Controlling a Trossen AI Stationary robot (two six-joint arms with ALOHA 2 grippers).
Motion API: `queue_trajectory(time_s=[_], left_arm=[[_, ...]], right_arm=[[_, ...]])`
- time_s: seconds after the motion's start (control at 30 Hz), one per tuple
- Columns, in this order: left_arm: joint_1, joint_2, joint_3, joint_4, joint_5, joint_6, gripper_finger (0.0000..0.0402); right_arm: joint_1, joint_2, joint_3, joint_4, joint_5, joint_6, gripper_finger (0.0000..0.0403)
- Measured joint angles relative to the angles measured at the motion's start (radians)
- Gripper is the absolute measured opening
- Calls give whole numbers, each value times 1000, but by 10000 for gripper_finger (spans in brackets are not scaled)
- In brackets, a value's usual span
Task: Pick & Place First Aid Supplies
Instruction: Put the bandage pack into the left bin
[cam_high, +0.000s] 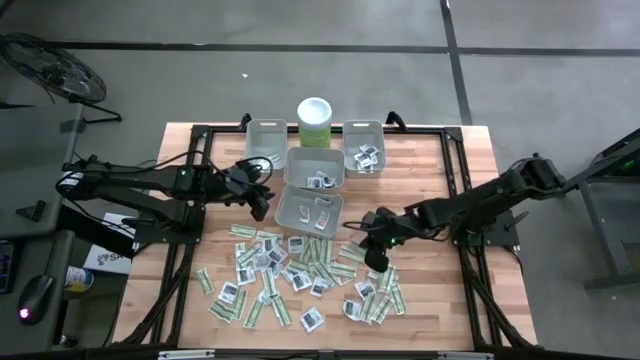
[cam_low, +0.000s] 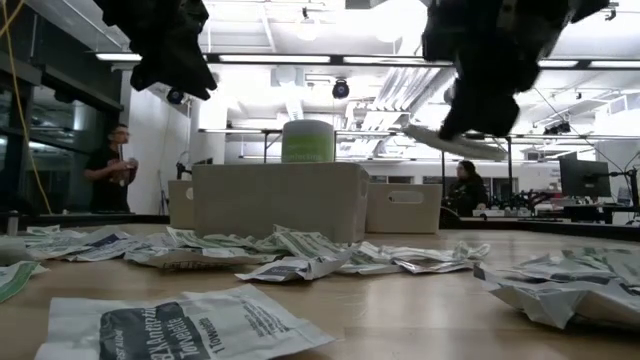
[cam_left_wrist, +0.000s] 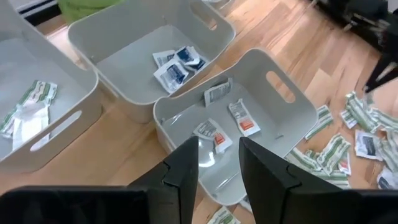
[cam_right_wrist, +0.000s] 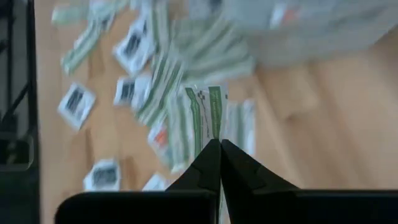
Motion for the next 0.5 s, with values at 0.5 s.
queue_trajectory(time_s=[0.5], left_arm=[[0, 0, 0, 327, -15, 174, 115]], right_arm=[[-90, -50, 0, 488, 353, -260, 0]])
